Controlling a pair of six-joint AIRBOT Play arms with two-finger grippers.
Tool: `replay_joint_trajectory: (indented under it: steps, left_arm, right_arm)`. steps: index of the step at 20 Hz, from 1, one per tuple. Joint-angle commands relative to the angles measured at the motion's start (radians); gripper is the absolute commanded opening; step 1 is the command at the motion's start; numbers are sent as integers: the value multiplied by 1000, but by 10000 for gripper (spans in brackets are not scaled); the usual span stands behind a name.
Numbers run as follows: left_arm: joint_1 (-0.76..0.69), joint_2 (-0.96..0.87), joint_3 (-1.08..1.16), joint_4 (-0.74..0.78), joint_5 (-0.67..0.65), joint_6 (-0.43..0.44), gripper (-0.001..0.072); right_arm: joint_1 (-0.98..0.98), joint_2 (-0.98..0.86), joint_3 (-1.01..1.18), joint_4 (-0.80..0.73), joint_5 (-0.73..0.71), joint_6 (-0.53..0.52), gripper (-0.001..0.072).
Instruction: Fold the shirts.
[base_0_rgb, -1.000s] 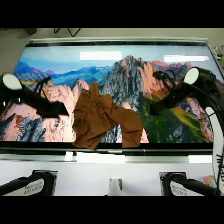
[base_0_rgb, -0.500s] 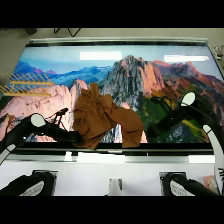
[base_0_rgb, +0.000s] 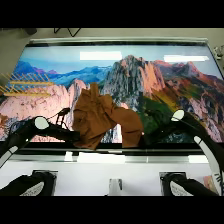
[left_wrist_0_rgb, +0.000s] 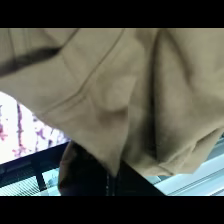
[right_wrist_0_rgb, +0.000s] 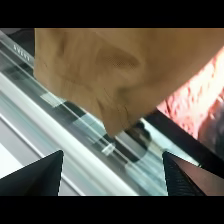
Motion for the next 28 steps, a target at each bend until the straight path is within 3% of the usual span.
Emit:
replay_joint_trajectory:
  steps: [1, 4, 5, 6, 7, 8, 10, 12, 16, 18, 22, 25, 28]
  left_arm:
    - [-2, 19, 10, 0, -61, 0, 38]
    - [-2, 79, 12, 0, -63, -1, 38]
    - [-2, 97, 12, -1, -63, -13, 37]
    - [-2, 109, 12, -8, -63, -32, 38]
    - [-2, 119, 13, -21, -63, -32, 38]
    - [-2, 127, 15, -30, -63, -31, 37]
    - [7, 150, 62, -29, -63, -17, 37]
    - [66, 195, 203, -29, -56, -16, 37]
    - [320, 266, 728, -30, -51, -17, 36]
    - [444, 267, 1003, -30, -51, -17, 37]
    - [552, 285, 1279, -50, -48, -61, 37]
    - [546, 317, 1284, -122, 19, 3, 36]
    - [556, 338, 1284, 32, 41, 3, 37]
  right_arm:
    - [121, -3, -34, 23, -195, 71, 656]
    - [171, -27, -34, 24, -269, 145, 652]
    - [170, -39, -34, 43, -271, 147, 616]
    - [169, -41, -32, 52, -275, 147, 387]
    - [168, -40, -27, 52, -274, 148, 104]
    - [168, -40, -11, 51, -261, 146, 25]
    - [168, -16, 63, -9, -216, 120, 24]
    - [168, 50, 194, -173, -154, 122, 24]
    - [168, 256, 615, -698, -69, 182, 24]
    - [168, 348, 812, -847, -67, 224, 24]
    - [168, 484, 932, -857, -62, 354, 24]
    - [168, 517, 932, -869, -59, 349, 24]
    - [168, 539, 933, -959, -21, 342, 25]
